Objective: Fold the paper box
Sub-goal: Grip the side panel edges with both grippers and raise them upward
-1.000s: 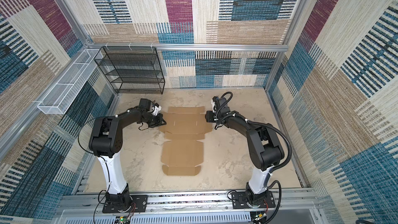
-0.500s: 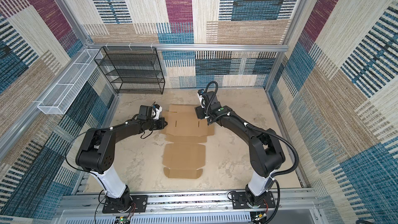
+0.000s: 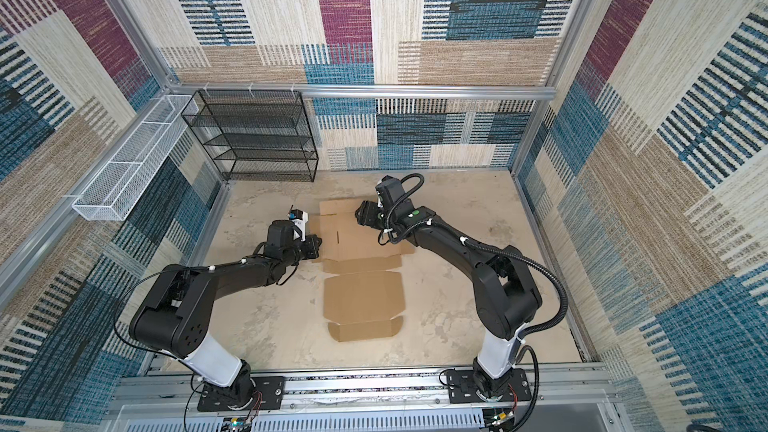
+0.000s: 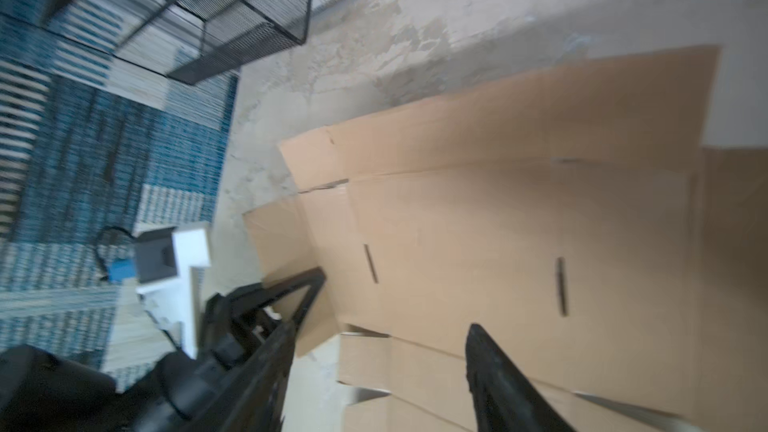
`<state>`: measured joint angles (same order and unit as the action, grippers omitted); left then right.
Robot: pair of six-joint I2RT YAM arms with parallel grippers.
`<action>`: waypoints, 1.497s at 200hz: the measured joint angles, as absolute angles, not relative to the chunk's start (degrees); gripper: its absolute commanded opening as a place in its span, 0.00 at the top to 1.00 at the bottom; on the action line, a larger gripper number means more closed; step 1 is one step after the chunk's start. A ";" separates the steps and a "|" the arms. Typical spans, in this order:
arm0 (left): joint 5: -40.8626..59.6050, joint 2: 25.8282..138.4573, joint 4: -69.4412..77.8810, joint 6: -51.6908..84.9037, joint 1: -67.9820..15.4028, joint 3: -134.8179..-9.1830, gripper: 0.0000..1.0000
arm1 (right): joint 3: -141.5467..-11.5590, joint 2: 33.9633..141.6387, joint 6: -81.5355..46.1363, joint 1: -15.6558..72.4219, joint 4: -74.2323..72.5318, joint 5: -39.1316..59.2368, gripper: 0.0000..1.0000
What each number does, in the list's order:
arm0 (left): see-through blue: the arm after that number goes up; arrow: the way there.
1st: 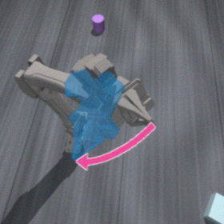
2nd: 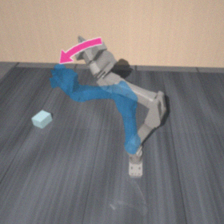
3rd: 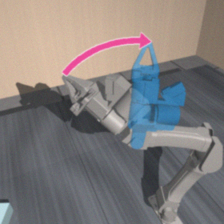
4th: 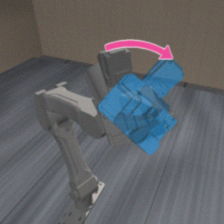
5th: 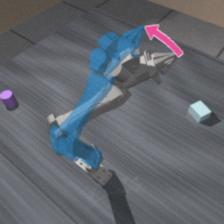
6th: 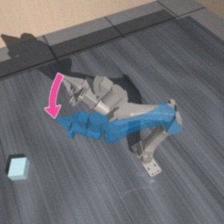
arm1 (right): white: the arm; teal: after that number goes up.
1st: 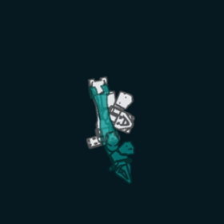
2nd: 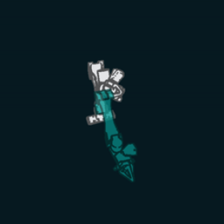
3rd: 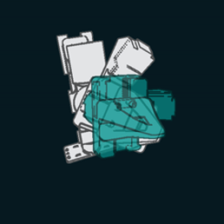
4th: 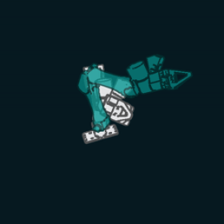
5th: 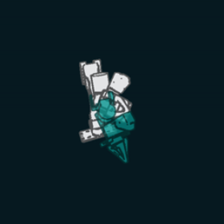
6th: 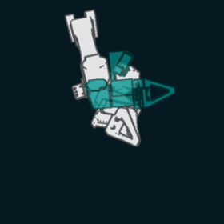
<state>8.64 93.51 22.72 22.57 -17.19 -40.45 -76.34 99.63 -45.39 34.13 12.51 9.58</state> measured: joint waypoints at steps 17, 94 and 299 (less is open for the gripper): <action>7.44 92.66 25.74 22.76 -17.85 -38.79 1.00 | -73.56 98.91 -52.95 34.11 8.51 9.26 0.31; 4.49 92.68 38.92 22.94 -20.69 -32.53 1.00 | -69.06 99.63 -77.19 34.11 -1.30 8.16 0.30; -2.66 94.19 60.01 18.87 -27.18 -24.25 1.00 | -77.60 106.30 -87.79 33.41 1.52 1.48 0.29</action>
<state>-2.66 94.19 60.01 18.87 -27.18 -24.25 -77.60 106.30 -87.79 33.41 1.52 1.48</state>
